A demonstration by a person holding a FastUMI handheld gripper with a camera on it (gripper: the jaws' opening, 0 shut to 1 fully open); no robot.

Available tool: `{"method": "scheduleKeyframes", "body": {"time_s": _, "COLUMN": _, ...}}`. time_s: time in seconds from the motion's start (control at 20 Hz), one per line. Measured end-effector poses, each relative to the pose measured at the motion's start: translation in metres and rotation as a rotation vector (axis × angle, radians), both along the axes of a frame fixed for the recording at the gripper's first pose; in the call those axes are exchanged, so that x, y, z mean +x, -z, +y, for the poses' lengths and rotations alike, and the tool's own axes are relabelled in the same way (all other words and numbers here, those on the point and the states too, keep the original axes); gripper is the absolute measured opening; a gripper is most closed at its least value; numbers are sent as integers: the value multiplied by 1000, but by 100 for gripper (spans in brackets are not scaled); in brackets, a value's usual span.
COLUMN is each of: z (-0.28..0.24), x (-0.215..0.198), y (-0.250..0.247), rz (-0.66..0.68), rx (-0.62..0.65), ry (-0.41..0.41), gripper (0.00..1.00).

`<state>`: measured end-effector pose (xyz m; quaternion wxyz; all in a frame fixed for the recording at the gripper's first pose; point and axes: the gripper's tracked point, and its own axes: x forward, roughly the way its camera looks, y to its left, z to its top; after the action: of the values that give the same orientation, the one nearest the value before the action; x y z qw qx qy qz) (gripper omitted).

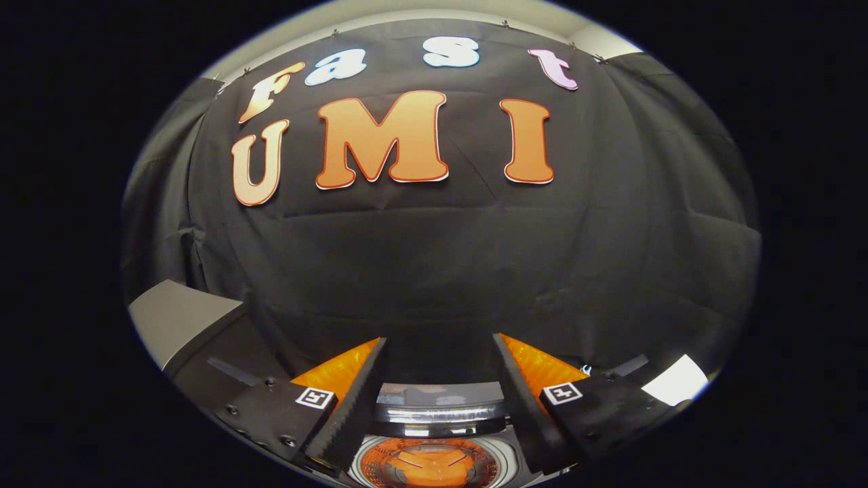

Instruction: Put the clothes into the washing machine and then close the washing machine lid.

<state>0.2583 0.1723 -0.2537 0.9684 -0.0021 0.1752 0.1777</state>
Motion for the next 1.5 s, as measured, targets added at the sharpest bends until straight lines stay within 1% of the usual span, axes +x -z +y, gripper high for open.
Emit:
{"method": "scheduleKeyframes", "body": {"time_s": 0.15, "z": 1, "x": -4, "y": 2, "rz": 5, "rx": 3, "ry": -10, "gripper": 97}}
{"method": "scheduleKeyframes", "body": {"time_s": 0.6, "z": -14, "x": -50, "y": 25, "rz": 35, "rx": 6, "ry": -19, "gripper": 97}}
{"method": "scheduleKeyframes", "body": {"time_s": 0.65, "z": -16, "x": -56, "y": 31, "rz": 45, "rx": 7, "ry": -19, "gripper": 97}}
{"method": "scheduleKeyframes", "body": {"time_s": 0.8, "z": -28, "x": -77, "y": 75, "rz": 151, "rx": 8, "ry": -4, "gripper": 97}}
{"method": "scheduleKeyframes", "body": {"time_s": 0.85, "z": -31, "x": -81, "y": 85, "rz": 165, "rx": 19, "ry": 8, "gripper": 97}}
{"method": "scheduleKeyframes", "body": {"time_s": 1.0, "z": -40, "x": -93, "y": 108, "rz": 214, "rx": -1, "ry": 26, "gripper": 97}}
{"method": "scheduleKeyframes", "body": {"time_s": 1.1, "z": -42, "x": -96, "y": 108, "rz": 213, "rx": -7, "ry": 27, "gripper": 97}}
{"method": "scheduleKeyframes", "body": {"time_s": 1.25, "z": -43, "x": -92, "y": 98, "rz": 192, "rx": -10, "ry": 28, "gripper": 97}}
{"method": "scheduleKeyframes", "body": {"time_s": 1.5, "z": -39, "x": -87, "y": 59, "rz": 124, "rx": 9, "ry": 21, "gripper": 97}}
